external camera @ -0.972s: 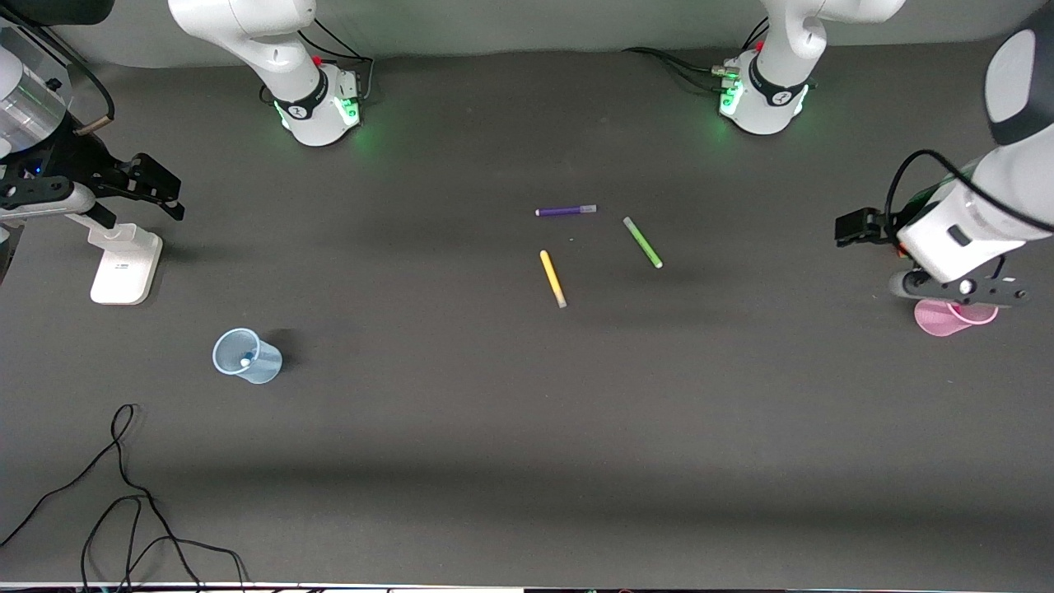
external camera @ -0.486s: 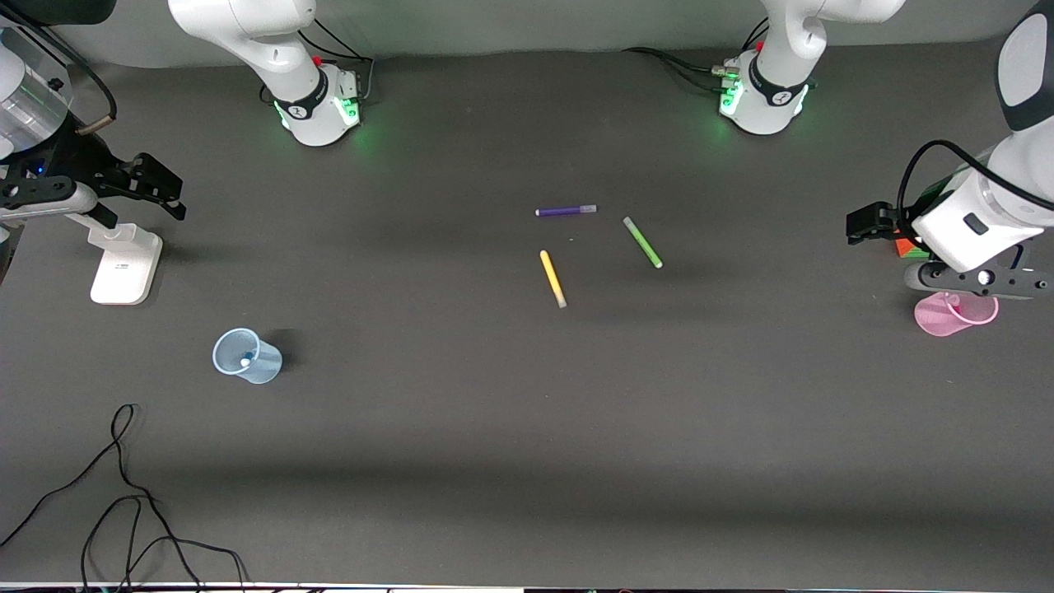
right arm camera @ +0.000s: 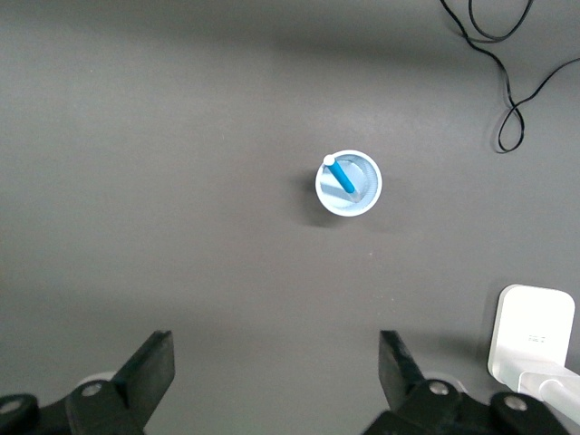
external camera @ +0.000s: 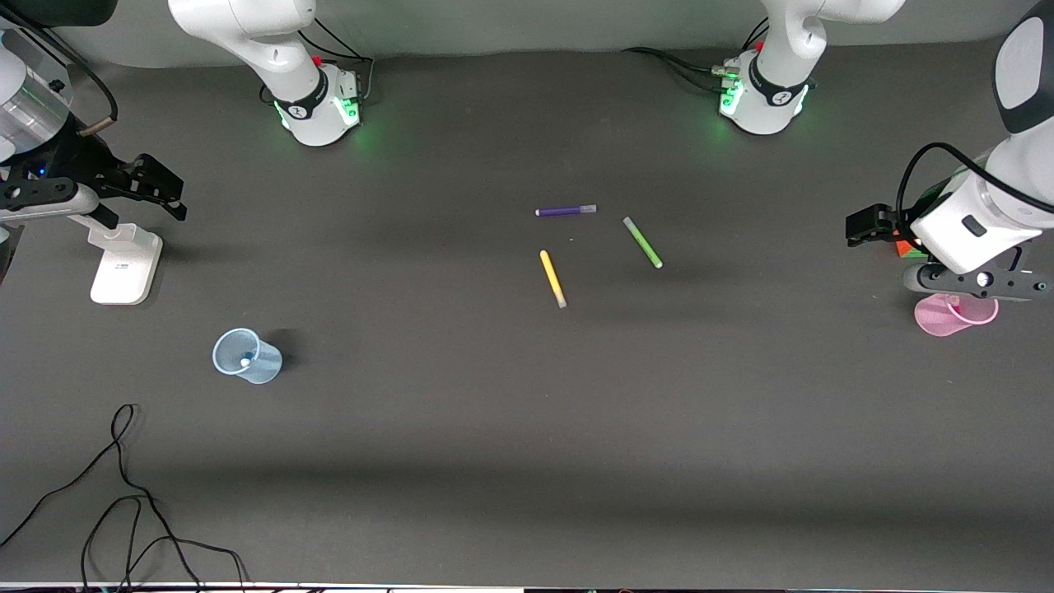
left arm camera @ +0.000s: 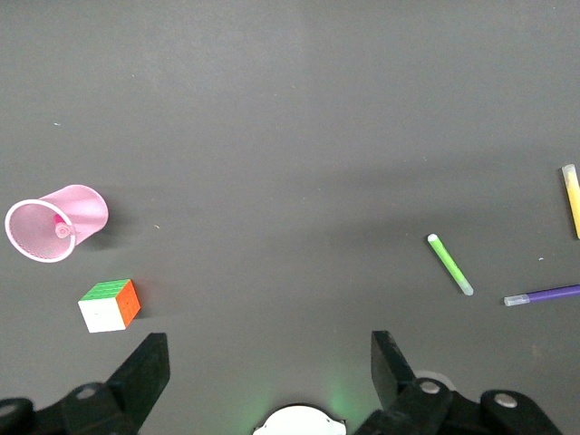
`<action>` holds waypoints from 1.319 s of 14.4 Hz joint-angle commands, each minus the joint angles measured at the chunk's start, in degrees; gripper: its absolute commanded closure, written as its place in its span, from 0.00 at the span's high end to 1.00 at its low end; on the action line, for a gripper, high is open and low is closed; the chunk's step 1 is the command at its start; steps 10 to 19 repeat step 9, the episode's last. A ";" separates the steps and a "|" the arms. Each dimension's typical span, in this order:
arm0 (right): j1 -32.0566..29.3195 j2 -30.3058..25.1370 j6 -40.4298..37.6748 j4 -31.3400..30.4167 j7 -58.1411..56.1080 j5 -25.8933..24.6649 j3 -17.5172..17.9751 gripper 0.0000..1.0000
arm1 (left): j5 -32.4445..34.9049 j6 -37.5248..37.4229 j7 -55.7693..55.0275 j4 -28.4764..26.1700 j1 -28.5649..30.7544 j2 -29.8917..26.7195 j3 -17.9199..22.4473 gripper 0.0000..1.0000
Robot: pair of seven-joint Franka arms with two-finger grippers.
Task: Place pink and blue markers in matching cups
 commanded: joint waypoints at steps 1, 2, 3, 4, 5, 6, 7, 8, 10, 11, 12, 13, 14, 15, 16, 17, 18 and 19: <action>-0.26 1.95 0.18 0.55 0.84 0.39 0.33 1.00 | 0.84 0.91 0.25 -1.05 -0.22 -1.20 0.03 0.99; -0.34 2.47 0.36 0.64 0.84 1.70 0.15 1.00 | 1.01 0.65 0.25 -1.05 -0.22 -1.20 0.12 0.99; -0.34 3.35 0.53 0.81 0.75 2.84 0.06 1.00 | 0.84 0.65 0.25 -1.05 0.13 -1.20 0.12 0.99; -0.34 4.14 0.88 1.25 0.75 2.94 0.06 1.00 | 1.01 0.56 0.34 -0.97 0.31 -1.20 0.03 0.99; -0.34 4.76 0.89 1.77 0.75 2.94 0.06 1.00 | 1.02 0.56 0.34 -0.88 0.31 -1.12 0.03 0.99; -0.34 4.94 0.89 2.21 0.75 2.94 0.06 1.00 | 0.84 0.74 0.42 -0.79 0.74 -1.12 0.12 0.99; -0.34 5.03 0.89 2.39 0.75 2.85 0.06 1.00 | 1.01 0.91 0.34 -0.70 1.97 -1.12 -0.93 0.99; -0.34 4.94 0.89 2.39 0.75 2.85 0.06 1.00 | 1.02 0.74 0.34 -0.70 6.68 -1.29 -5.20 0.99; -0.34 4.94 0.89 2.31 0.75 2.85 0.06 1.00 | 1.02 0.74 0.42 -0.70 12.99 -1.38 -10.81 0.99; -0.34 4.94 0.89 2.31 0.75 2.85 0.06 1.00 | 1.02 0.74 0.42 -0.70 12.99 -1.38 -10.81 0.99; -0.34 4.94 0.89 2.31 0.75 2.85 0.06 1.00 | 1.02 0.74 0.42 -0.70 12.99 -1.38 -10.81 0.99; -0.34 4.94 0.89 2.31 0.75 2.85 0.06 1.00 | 1.02 0.74 0.42 -0.70 12.99 -1.38 -10.81 0.99; -0.34 4.94 0.89 2.31 0.75 2.85 0.06 1.00 | 1.02 0.74 0.42 -0.70 12.99 -1.38 -10.81 0.99; -0.34 4.94 0.89 2.31 0.75 2.85 0.06 1.00 | 1.02 0.74 0.42 -0.70 12.99 -1.38 -10.81 0.99; -0.34 4.94 0.89 2.31 0.75 2.85 0.06 1.00 | 1.02 0.74 0.42 -0.70 12.99 -1.38 -10.81 0.99; -0.34 4.94 0.89 2.31 0.75 2.85 0.06 1.00 | 1.02 0.74 0.42 -0.70 12.99 -1.38 -10.81 0.99; -0.34 4.94 0.89 2.31 0.75 2.85 0.06 1.00 | 1.02 0.74 0.42 -0.70 12.99 -1.38 -10.81 0.99; -0.34 4.94 0.89 2.31 0.75 2.85 0.06 1.00 | 1.02 0.74 0.42 -0.70 12.99 -1.38 -10.81 0.99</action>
